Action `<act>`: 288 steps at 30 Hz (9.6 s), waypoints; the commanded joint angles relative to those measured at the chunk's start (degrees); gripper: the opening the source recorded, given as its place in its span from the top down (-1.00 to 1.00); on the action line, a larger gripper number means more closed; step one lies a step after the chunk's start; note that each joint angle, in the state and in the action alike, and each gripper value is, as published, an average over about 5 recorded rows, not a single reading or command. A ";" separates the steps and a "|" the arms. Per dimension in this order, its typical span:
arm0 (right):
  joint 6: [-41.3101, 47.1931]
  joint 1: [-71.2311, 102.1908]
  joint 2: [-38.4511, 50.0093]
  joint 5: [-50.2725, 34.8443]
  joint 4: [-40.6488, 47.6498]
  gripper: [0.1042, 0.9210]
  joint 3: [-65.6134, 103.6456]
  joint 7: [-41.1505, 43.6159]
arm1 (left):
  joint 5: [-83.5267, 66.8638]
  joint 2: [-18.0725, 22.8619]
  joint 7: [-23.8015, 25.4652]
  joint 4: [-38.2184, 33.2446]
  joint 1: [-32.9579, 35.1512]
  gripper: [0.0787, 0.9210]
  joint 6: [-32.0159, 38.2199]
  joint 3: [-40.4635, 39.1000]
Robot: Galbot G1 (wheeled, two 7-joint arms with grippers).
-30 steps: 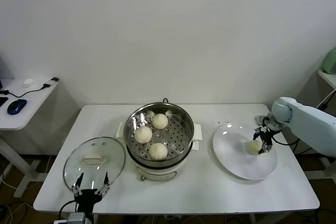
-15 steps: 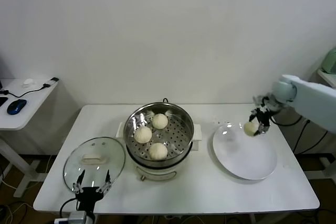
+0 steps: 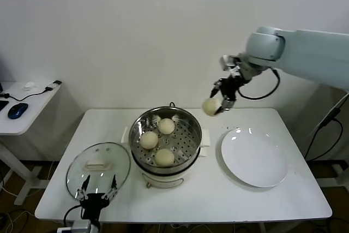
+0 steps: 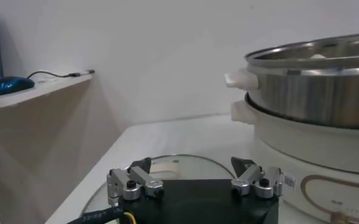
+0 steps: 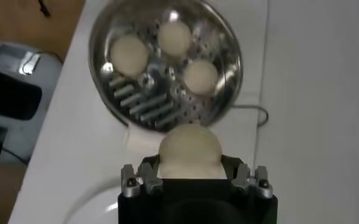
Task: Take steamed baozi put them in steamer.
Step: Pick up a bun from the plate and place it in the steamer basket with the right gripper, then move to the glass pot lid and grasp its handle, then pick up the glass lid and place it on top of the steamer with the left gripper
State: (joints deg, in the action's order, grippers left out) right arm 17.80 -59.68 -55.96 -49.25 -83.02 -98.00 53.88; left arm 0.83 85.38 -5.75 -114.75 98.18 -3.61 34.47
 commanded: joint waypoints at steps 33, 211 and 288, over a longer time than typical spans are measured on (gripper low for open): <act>11.86 22.08 -13.49 -1.15 5.73 -0.43 4.08 -17.39 | -0.36 -0.14 -0.64 -0.18 0.75 -0.77 0.62 0.45; -30.39 147.57 -15.50 32.31 -12.78 -0.76 131.84 -49.70 | 62.76 -12.43 -9.16 16.41 -16.61 0.87 2.84 7.76; -32.51 147.48 -15.90 36.87 -10.69 -0.76 132.32 -53.19 | 91.26 -0.73 17.88 6.82 -33.08 0.87 -29.67 -34.69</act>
State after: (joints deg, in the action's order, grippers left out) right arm -14.42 87.79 -71.89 -12.42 -93.80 34.22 0.85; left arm 91.08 84.40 12.11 -109.17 65.72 -33.10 0.38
